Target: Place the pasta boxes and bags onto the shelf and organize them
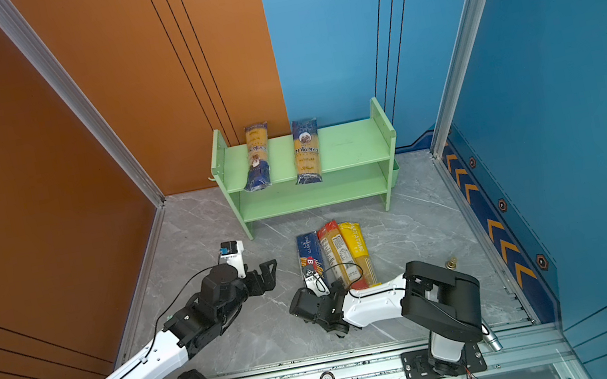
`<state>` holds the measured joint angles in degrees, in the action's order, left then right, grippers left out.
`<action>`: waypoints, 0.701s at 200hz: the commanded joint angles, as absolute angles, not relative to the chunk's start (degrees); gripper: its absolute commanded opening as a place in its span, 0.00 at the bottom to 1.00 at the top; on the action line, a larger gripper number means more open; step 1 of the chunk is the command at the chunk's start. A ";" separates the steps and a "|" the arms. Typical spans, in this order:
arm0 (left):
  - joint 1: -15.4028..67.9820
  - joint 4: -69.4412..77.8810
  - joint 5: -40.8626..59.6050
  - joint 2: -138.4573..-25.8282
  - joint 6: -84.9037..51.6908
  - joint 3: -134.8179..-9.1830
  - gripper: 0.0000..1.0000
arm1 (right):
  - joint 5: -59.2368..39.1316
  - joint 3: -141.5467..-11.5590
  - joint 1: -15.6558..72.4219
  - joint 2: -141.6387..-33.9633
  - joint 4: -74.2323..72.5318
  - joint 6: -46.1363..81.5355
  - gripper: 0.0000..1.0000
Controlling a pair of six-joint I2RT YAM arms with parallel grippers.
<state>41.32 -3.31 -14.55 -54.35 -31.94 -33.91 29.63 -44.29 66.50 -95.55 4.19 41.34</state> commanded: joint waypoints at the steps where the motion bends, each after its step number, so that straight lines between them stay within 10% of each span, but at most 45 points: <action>1: 41.44 -4.06 -15.53 -53.98 -30.98 -35.51 0.98 | 28.96 -46.18 66.18 -97.26 7.73 45.34 0.95; 140: 41.44 -4.05 -15.99 -54.24 -31.39 -35.48 0.98 | 29.11 -47.64 64.69 -100.01 11.33 49.66 0.77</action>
<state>41.32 -3.31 -14.74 -54.35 -31.94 -33.91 28.62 -47.09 65.54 -98.74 7.57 48.51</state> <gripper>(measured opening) 0.978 0.790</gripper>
